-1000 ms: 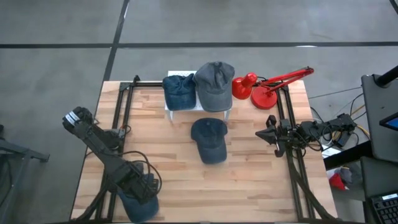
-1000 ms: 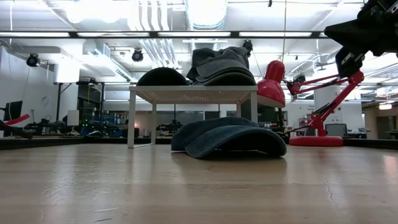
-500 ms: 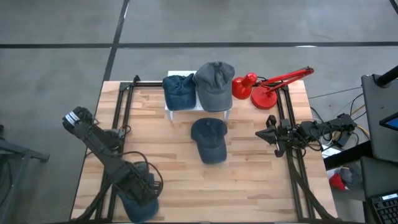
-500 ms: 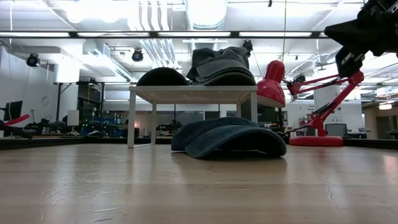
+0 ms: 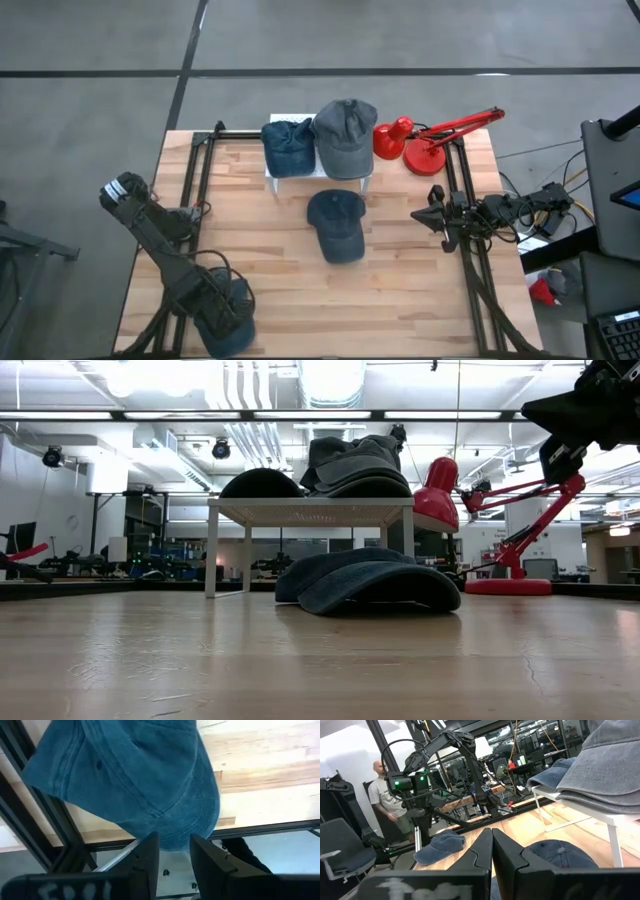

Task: Pick & Place hat
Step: Put the bottom blue cap on the shelf

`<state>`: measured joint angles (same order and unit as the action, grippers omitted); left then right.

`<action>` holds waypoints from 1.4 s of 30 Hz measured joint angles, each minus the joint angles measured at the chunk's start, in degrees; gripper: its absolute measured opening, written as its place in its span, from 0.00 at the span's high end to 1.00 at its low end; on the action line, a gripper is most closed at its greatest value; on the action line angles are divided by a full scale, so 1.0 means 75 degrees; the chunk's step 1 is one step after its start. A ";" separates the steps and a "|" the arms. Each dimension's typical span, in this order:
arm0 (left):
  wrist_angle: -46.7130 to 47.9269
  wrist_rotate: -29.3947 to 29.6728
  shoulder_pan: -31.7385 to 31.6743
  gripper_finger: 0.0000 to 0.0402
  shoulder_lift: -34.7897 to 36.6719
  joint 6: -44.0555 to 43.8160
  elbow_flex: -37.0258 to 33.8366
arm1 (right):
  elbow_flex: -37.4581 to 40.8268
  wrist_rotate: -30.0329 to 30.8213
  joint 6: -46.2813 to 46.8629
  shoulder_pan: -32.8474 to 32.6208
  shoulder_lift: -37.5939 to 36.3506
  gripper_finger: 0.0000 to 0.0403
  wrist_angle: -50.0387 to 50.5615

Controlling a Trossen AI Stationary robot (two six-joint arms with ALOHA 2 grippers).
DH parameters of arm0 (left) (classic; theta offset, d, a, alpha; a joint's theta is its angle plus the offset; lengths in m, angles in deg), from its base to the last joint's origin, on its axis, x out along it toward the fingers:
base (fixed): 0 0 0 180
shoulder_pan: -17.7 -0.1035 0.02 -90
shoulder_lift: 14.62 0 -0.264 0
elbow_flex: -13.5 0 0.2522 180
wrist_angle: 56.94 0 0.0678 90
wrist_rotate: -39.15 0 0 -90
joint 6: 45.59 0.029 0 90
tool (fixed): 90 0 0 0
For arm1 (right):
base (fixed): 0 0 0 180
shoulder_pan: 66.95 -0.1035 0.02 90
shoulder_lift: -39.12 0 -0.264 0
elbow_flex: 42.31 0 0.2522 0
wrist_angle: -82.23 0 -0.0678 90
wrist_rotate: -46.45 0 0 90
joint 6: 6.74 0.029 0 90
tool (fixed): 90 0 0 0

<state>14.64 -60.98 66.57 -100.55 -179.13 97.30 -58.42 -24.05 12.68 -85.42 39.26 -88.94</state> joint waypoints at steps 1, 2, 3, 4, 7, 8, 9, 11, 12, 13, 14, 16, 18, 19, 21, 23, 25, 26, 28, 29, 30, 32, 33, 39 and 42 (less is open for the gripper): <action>0.0015 -0.0040 0.0009 0.74 0.0000 0.0016 0.0000 | 0.0000 0.0000 -0.0010 -0.0001 0.0000 0.98 0.0000; 0.0013 -0.0059 0.0014 0.73 0.0000 0.0020 0.0000 | 0.0000 0.0003 -0.0021 0.0002 0.0000 0.98 0.0000; 0.0020 -0.0060 0.0018 0.71 -0.0001 0.0021 0.0000 | 0.0000 0.0000 -0.0021 -0.0001 0.0000 0.98 0.0000; 0.0033 -0.0063 0.0022 0.69 0.0000 0.0021 -0.0002 | 0.0000 0.0001 -0.0021 0.0002 0.0000 0.98 0.0000; 0.0090 -0.0081 0.0022 0.62 -0.0077 0.0021 -0.0049 | 0.0000 0.0002 -0.0021 0.0002 0.0000 0.98 0.0000; 0.0079 -0.0146 0.0022 0.60 -0.0128 0.0015 -0.0086 | 0.0000 0.0000 -0.0020 0.0001 0.0000 0.98 0.0000; 0.0033 -0.0224 0.0022 0.57 -0.0176 0.0012 -0.0138 | 0.0000 0.0003 -0.0021 0.0002 0.0000 0.98 0.0000; -0.0108 -0.0318 0.0022 0.52 -0.0287 0.0009 -0.0255 | 0.0000 0.0000 -0.0021 0.0002 0.0000 0.98 0.0000; -0.0168 -0.0355 0.0022 0.50 -0.0343 -0.0012 -0.0311 | 0.0000 0.0002 -0.0021 0.0002 0.0000 0.98 0.0000; -0.0239 -0.0434 0.0028 0.48 -0.0395 -0.0059 -0.0393 | 0.0000 0.0002 -0.0019 0.0000 0.0000 0.98 0.0000; -0.0279 -0.0576 0.0028 0.46 -0.0449 -0.0099 -0.0468 | 0.0002 0.0000 -0.0019 0.0001 0.0000 0.98 0.0000; -0.0326 -0.0924 0.0028 0.43 -0.0543 -0.0228 -0.0579 | 0.0000 0.0003 -0.0019 0.0000 -0.0002 0.98 0.0000; -0.0362 -0.1383 0.0031 0.40 -0.0602 -0.0399 -0.0667 | 0.0000 0.0003 -0.0016 -0.0001 0.0000 0.98 0.0000; -0.0381 -0.1560 0.0036 0.39 -0.0618 -0.0487 -0.0706 | 0.0000 0.0002 -0.0013 -0.0001 0.0000 0.98 0.0000; -0.0405 -0.1672 0.0045 0.38 -0.0629 -0.0608 -0.0775 | 0.0000 0.0000 -0.0013 -0.0001 -0.0003 0.98 0.0000; -0.0450 -0.1706 0.0042 0.37 -0.0629 -0.0649 -0.0815 | 0.0000 0.0002 0.0008 0.0000 -0.0001 0.98 -0.0002; -0.0452 -0.1705 0.0039 0.37 -0.0629 -0.0680 -0.0882 | 0.0000 0.0000 0.0008 -0.0001 0.0000 0.98 -0.0005; -0.0447 -0.1705 0.0039 0.37 -0.0632 -0.0705 -0.0902 | 0.0001 0.0003 0.0011 0.0001 -0.0001 0.98 -0.0006; -0.0495 -0.1706 0.0042 0.37 -0.0631 -0.0755 -0.0925 | 0.0001 0.0001 0.0011 -0.0001 -0.0003 0.98 -0.0007; -0.0517 -0.1706 0.0042 0.37 -0.0632 -0.0768 -0.0943 | 0.0000 0.0002 0.0011 0.0002 -0.0002 0.98 -0.0010; -0.0517 -0.1705 0.0042 0.37 -0.0632 -0.0786 -0.0956 | 0.0003 0.0003 0.0011 0.0002 0.0000 0.98 -0.0015; -0.0567 -0.1697 0.0036 0.37 -0.0631 -0.0803 -0.0970 | 0.0000 0.0003 0.0012 0.0002 -0.0002 0.98 -0.0017; -0.0605 -0.1663 0.0030 0.37 -0.0632 -0.0810 -0.0977 | 0.0002 0.0001 0.0011 0.0002 -0.0001 0.98 -0.0017; -0.0680 -0.1210 -0.0002 0.37 -0.0631 -0.0768 -0.0997 | 0.0003 0.0003 0.0011 0.0002 -0.0003 0.98 -0.0017; -0.0707 -0.0988 -0.0022 0.37 -0.0632 -0.0709 -0.1045 | 0.0000 0.0000 0.0014 -0.0001 0.0000 0.98 -0.0017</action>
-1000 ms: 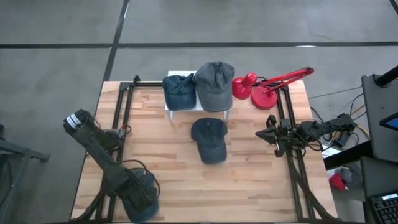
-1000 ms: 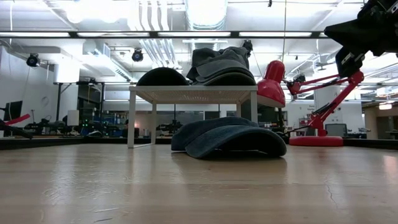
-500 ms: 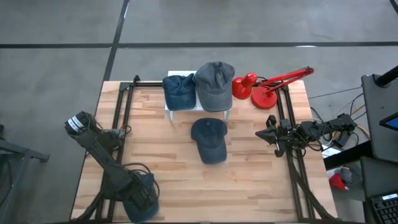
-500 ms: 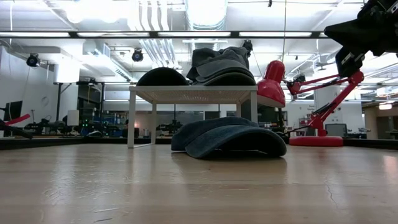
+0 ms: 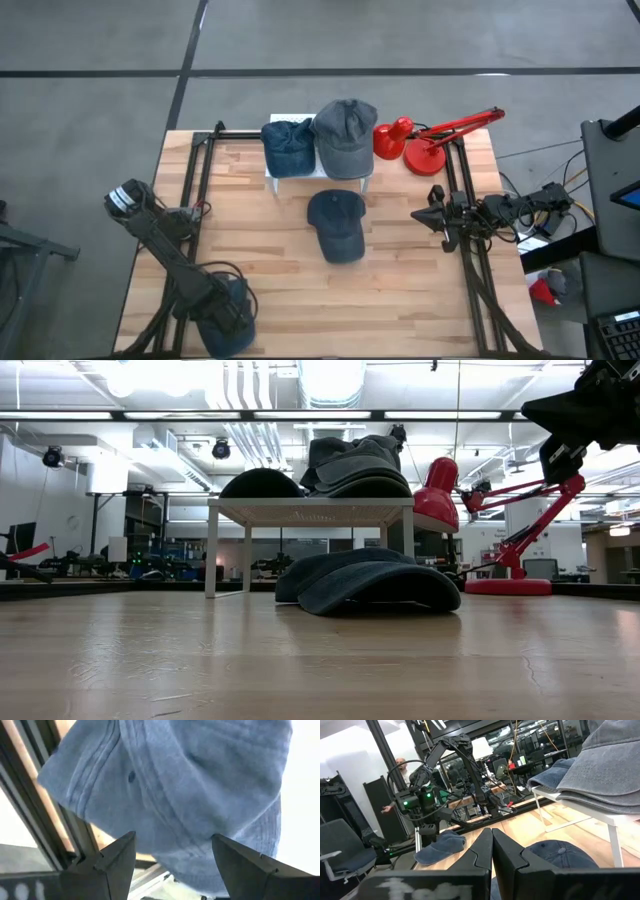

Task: Pick & Place hat
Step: Put the bottom blue cap on the shelf

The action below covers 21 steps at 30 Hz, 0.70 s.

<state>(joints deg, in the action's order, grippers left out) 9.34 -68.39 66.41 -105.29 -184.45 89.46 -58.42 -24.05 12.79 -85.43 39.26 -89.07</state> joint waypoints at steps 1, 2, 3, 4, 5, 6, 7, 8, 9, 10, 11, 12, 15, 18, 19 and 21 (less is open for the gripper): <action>0.0001 0.0009 -0.0013 0.37 0.0003 0.0013 -0.0043 | 0.0001 0.0003 0.0000 0.0003 -0.0001 0.98 0.0000; 0.0000 0.0010 -0.0022 0.37 0.0000 0.0018 -0.0095 | 0.0000 0.0001 0.0000 0.0002 0.0000 0.98 0.0000; -0.0013 0.0009 -0.0030 0.37 0.0001 0.0019 -0.0159 | 0.0000 0.0002 0.0000 0.0001 -0.0001 0.98 0.0000; -0.0078 0.0009 -0.0030 0.37 0.0001 0.0019 -0.0245 | 0.0000 0.0002 0.0000 0.0003 -0.0002 0.98 0.0000; -0.0170 0.0008 -0.0034 0.37 0.0001 0.0016 -0.0343 | 0.0000 0.0002 0.0000 0.0003 -0.0002 0.98 0.0000; -0.0301 0.0007 -0.0035 0.37 0.0000 0.0011 -0.0450 | 0.0000 0.0001 0.0000 0.0001 -0.0001 0.98 0.0000; -0.0426 0.0009 -0.0035 0.37 0.0003 0.0011 -0.0553 | 0.0000 0.0002 0.0003 0.0003 -0.0001 0.98 0.0000; -0.0551 0.0009 -0.0035 0.37 0.0003 0.0010 -0.0662 | 0.0000 0.0002 0.0007 0.0002 0.0000 0.98 0.0000; -0.0675 0.0031 -0.0032 0.37 0.0006 0.0010 -0.0771 | 0.0000 0.0002 0.0012 0.0001 0.0000 0.98 0.0000; -0.0809 0.0066 -0.0037 0.37 0.0006 0.0010 -0.0874 | 0.0000 0.0001 0.0012 0.0002 -0.0002 0.98 0.0000; -0.0950 0.0091 -0.0045 0.37 0.0007 0.0018 -0.0990 | 0.0002 0.0003 0.0012 0.0002 0.0000 0.98 0.0000; -0.1089 0.0103 -0.0049 0.37 0.0009 0.0024 -0.1108 | 0.0000 0.0000 0.0012 0.0000 0.0000 0.98 0.0000; -0.1428 0.0131 -0.0071 0.37 0.0018 0.0037 -0.1402 | 0.0000 0.0001 0.0012 0.0003 -0.0003 0.98 0.0000; -0.1647 0.0234 -0.0088 0.37 0.0024 0.0075 -0.1642 | 0.0000 0.0003 0.0009 0.0003 -0.0001 0.98 0.0000; -0.1724 0.0242 -0.0102 0.37 0.0026 0.0097 -0.1706 | 0.0000 0.0003 0.0009 0.0002 -0.0003 0.98 0.0000; -0.1766 0.0262 -0.0141 0.38 0.0032 0.0104 -0.1800 | 0.0003 0.0003 0.0009 0.0002 -0.0002 0.98 0.0000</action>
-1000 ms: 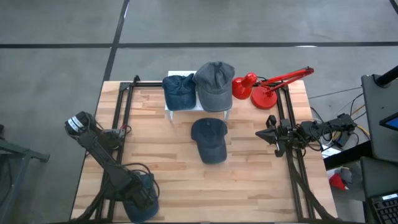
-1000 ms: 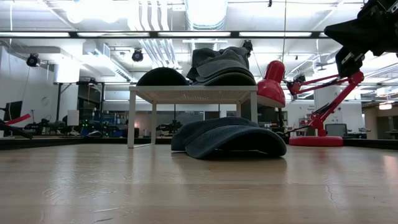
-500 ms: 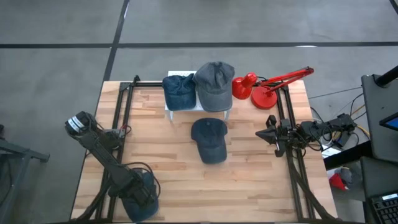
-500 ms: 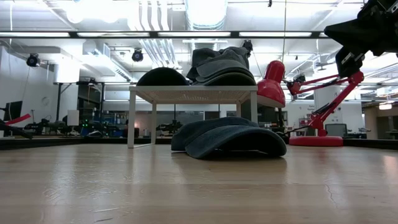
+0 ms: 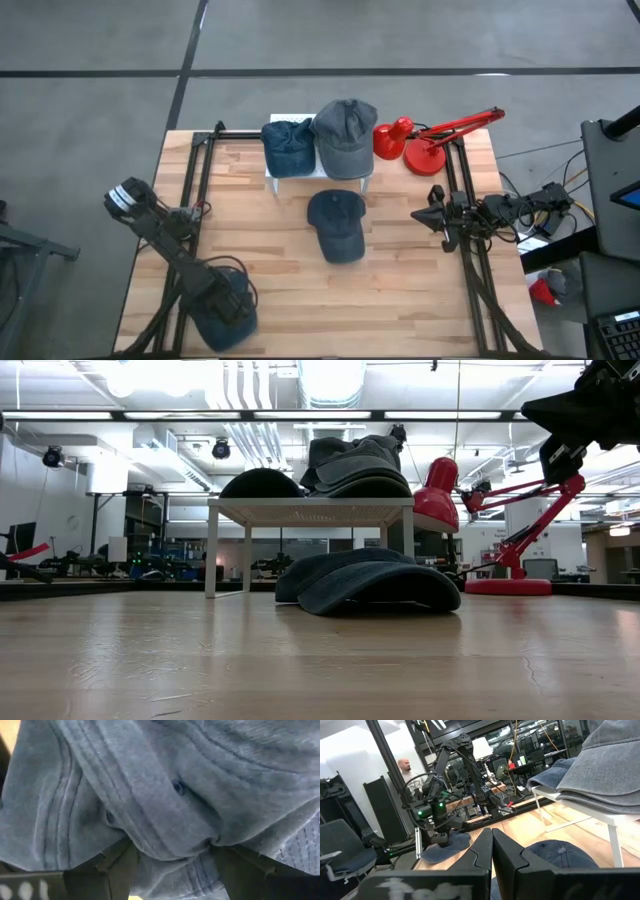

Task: Pick & Place hat
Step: Put the bottom blue cap on the shelf

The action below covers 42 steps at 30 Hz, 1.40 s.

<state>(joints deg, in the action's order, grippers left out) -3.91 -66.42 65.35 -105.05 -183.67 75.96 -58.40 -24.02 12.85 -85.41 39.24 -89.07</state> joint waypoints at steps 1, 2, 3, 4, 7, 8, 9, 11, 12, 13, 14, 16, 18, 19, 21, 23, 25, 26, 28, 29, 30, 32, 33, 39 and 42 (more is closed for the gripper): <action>0.0013 0.0051 -0.0023 0.39 0.0000 0.0026 -0.0021 | -0.0003 0.0000 0.0000 0.0000 0.0002 0.98 0.0000; 0.0028 0.0151 -0.0034 0.40 0.0000 0.0066 -0.0029 | -0.0003 0.0000 0.0000 -0.0002 0.0000 0.98 0.0000; 0.0042 0.0256 -0.0048 0.42 0.0000 0.0101 -0.0033 | -0.0002 0.0000 0.0000 0.0000 0.0002 0.98 0.0000; 0.0055 0.0382 -0.0067 0.44 0.0000 0.0148 -0.0035 | -0.0003 0.0000 0.0006 0.0000 0.0002 0.98 -0.0003; 0.0099 0.0668 -0.0127 0.51 0.0000 0.0220 -0.0035 | -0.0002 0.0001 0.0062 -0.0001 0.0002 0.98 -0.0003; 0.0105 0.0769 -0.0130 0.53 -0.0003 0.0249 -0.0035 | -0.0003 0.0006 0.0092 -0.0001 0.0001 0.98 -0.0003; 0.0109 0.0893 -0.0133 0.56 -0.0002 0.0268 -0.0035 | -0.0003 0.0006 0.0118 -0.0002 0.0000 0.98 -0.0003; 0.0124 0.1176 -0.0146 0.61 -0.0003 0.0313 -0.0035 | -0.0003 0.0006 0.0136 0.0000 0.0002 0.98 -0.0003; 0.0123 0.1314 -0.0151 0.63 -0.0003 0.0323 -0.0035 | -0.0003 0.0006 0.0161 -0.0001 0.0001 0.98 -0.0003; 0.0123 0.1464 -0.0151 0.66 -0.0003 0.0352 -0.0038 | -0.0003 0.0006 0.0172 -0.0002 0.0000 0.98 -0.0003; 0.0119 0.1601 -0.0151 0.68 -0.0003 0.0387 -0.0038 | -0.0003 0.0006 0.0186 0.0000 0.0000 0.98 -0.0003; 0.0111 0.1843 -0.0151 0.73 -0.0009 0.0402 -0.0038 | -0.0003 0.0006 0.0189 0.0000 0.0000 0.98 -0.0003; 0.0105 0.2048 -0.0151 0.77 -0.0011 0.0434 -0.0041 | -0.0003 0.0006 0.0189 -0.0002 0.0000 0.98 -0.0003; 0.0100 0.2159 -0.0151 0.79 -0.0012 0.0464 -0.0043 | -0.0001 0.0006 0.0189 -0.0001 0.0000 0.98 -0.0003; 0.0091 0.2354 -0.0151 0.82 -0.0015 0.0517 -0.0044 | -0.0003 0.0006 0.0189 -0.0002 0.0000 0.98 -0.0003; 0.0077 0.2519 -0.0151 0.84 -0.0015 0.0603 -0.0022 | -0.0003 0.0006 0.0189 0.0000 0.0000 0.98 -0.0003; 0.0075 0.2755 -0.0151 0.86 -0.0016 0.0666 0.0045 | -0.0003 0.0006 0.0192 0.0000 0.0000 0.98 -0.0003; 0.0094 0.2916 -0.0153 0.87 -0.0018 0.0719 0.0100 | -0.0003 0.0006 0.0202 -0.0002 0.0000 0.98 -0.0005; 0.0099 0.3291 -0.0156 0.89 -0.0040 0.0848 0.0217 | -0.0002 0.0003 0.0291 -0.0002 0.0001 0.98 -0.0005; 0.0102 0.3490 -0.0159 0.90 -0.0048 0.0885 0.0274 | -0.0003 0.0005 0.0331 0.0000 0.0000 0.98 -0.0004; 0.0104 0.3690 -0.0159 0.90 -0.0052 0.0948 0.0344 | -0.0003 0.0003 0.0342 -0.0002 0.0000 0.98 -0.0003; 0.0098 0.4146 -0.0159 0.92 -0.0052 0.1029 0.0486 | 0.0000 0.0003 0.0341 0.0000 0.0000 0.98 -0.0003; 0.0093 0.4365 -0.0159 0.93 -0.0053 0.1075 0.0552 | -0.0003 0.0003 0.0341 0.0000 0.0000 0.98 -0.0003; 0.0090 0.5437 -0.0159 0.97 -0.0052 0.1522 0.1014 | -0.0002 0.0003 0.0391 0.0000 0.0000 0.98 -0.0003; 0.0088 0.5928 -0.0172 0.97 -0.0052 0.1889 0.1253 | -0.0003 0.0003 0.0391 -0.0002 0.0000 0.98 -0.0003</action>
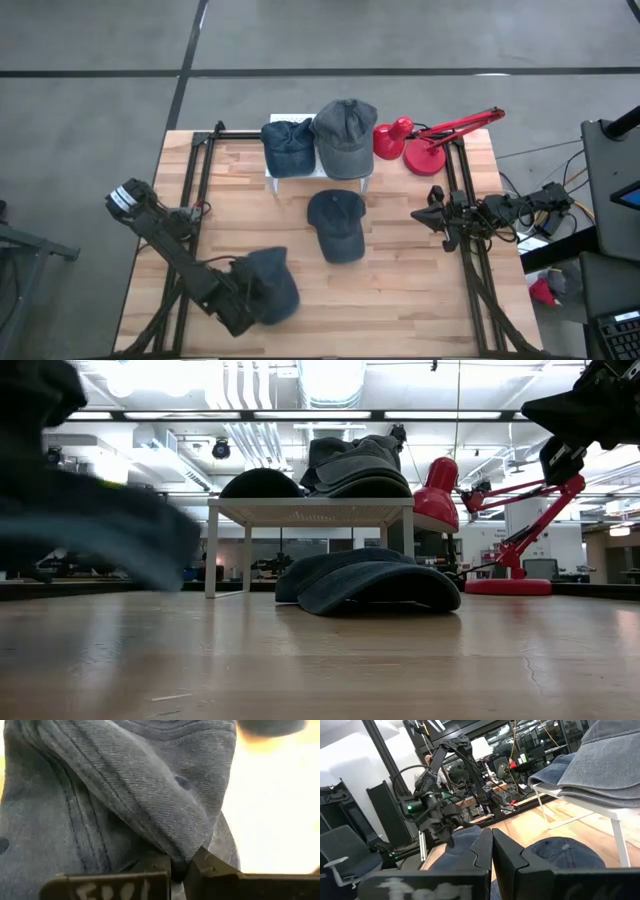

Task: Pick & Place hat
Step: Put the bottom blue cap on the shelf

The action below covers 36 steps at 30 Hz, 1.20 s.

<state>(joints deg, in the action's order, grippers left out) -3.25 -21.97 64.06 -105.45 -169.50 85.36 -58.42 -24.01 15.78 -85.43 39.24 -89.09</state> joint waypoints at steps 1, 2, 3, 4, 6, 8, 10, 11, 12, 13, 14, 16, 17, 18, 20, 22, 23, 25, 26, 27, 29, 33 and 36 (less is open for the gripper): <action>-0.0001 0.0136 -0.0003 0.97 0.0000 0.0133 0.0080 | 0.0000 0.0000 0.0000 0.0002 0.0000 0.98 0.0000; 0.0002 0.0286 -0.0009 0.97 0.0000 0.0266 0.0166 | 0.0000 -0.0003 0.0000 0.0000 0.0000 0.98 0.0000; 0.0004 0.0426 -0.0025 0.97 0.0000 0.0424 0.0259 | 0.0000 -0.0003 0.0000 0.0001 0.0000 0.98 0.0000; 0.0000 0.0535 -0.0048 0.97 0.0000 0.0606 0.0353 | 0.0000 -0.0003 0.0000 0.0002 0.0000 0.98 0.0000; 0.0003 0.0725 -0.0131 0.97 0.0003 0.1044 0.0564 | 0.0000 -0.0003 0.0000 0.0003 0.0000 0.98 0.0000; 0.0021 0.0838 -0.0252 0.97 0.0003 0.1602 0.0786 | 0.0000 -0.0003 0.0000 0.0000 0.0000 0.98 0.0000; 0.0186 0.0888 -0.0405 0.97 0.0003 0.2169 0.1085 | 0.0000 -0.0003 0.0000 0.0000 0.0000 0.98 0.0000; 0.0334 0.0911 -0.0489 0.97 0.0004 0.2452 0.1259 | 0.0002 -0.0003 0.0000 0.0002 0.0000 0.98 0.0000; 0.0534 0.0918 -0.0581 0.97 0.0010 0.2745 0.1451 | 0.0000 -0.0003 0.0000 0.0003 0.0000 0.98 0.0000; 0.0741 0.0939 -0.0679 0.97 0.0012 0.3057 0.1650 | 0.0001 -0.0003 0.0000 0.0001 0.0000 0.98 0.0001; 0.0957 0.0951 -0.0778 0.97 0.0012 0.3338 0.1868 | 0.0000 -0.0003 0.0000 0.0002 0.0000 0.98 0.0003; 0.1548 0.0957 -0.0981 0.97 0.0012 0.3852 0.2334 | 0.0000 -0.0003 0.0000 0.0003 0.0000 0.98 0.0003; 0.1869 0.0970 -0.1085 0.97 0.0015 0.4078 0.2579 | 0.0000 -0.0003 0.0000 0.0000 0.0000 0.98 0.0003; 0.2194 0.1001 -0.1191 0.97 0.0015 0.4302 0.2840 | 0.0000 -0.0003 0.0000 0.0000 0.0000 0.98 0.0003; 0.2918 0.1150 -0.1403 0.97 0.0015 0.4683 0.3350 | 0.0000 -0.0004 0.0000 0.0001 0.0000 0.98 0.0003; 0.3705 0.1320 -0.1625 0.97 0.0015 0.4983 0.3904 | 0.0000 -0.0006 0.0000 0.0000 0.0000 0.98 0.0003; 0.4101 0.1405 -0.1743 0.97 0.0017 0.5120 0.4176 | 0.0000 -0.0003 0.0000 0.0002 0.0000 0.98 0.0003; 0.4853 0.1564 -0.1992 0.97 0.0023 0.5350 0.4716 | 0.0003 -0.0005 0.0000 0.0003 0.0000 0.98 0.0003; 0.5210 0.1688 -0.2120 0.97 0.0023 0.5449 0.4974 | 0.0000 -0.0005 0.0000 0.0000 0.0000 0.98 0.0003; 0.5553 0.1810 -0.2263 0.97 0.0023 0.5550 0.5238 | 0.0000 -0.0005 0.0000 0.0000 0.0000 0.98 0.0003; 0.6171 0.1931 -0.2597 0.97 0.0024 0.5771 0.5759 | 0.0000 -0.0006 0.0000 0.0003 0.0000 0.98 0.0006; 0.6684 0.1964 -0.3444 0.97 0.0041 0.6810 0.6629 | 0.0000 -0.0005 0.0000 0.0002 0.0000 0.98 0.0006; 0.6610 0.1962 -0.4192 0.97 0.0110 0.7945 0.7121 | 0.0003 -0.0003 0.0028 0.0003 0.0000 0.98 0.0006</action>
<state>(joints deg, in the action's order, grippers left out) 46.32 -7.25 32.62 -104.62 -109.92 138.77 -58.40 -24.03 15.99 -85.40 39.24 -89.05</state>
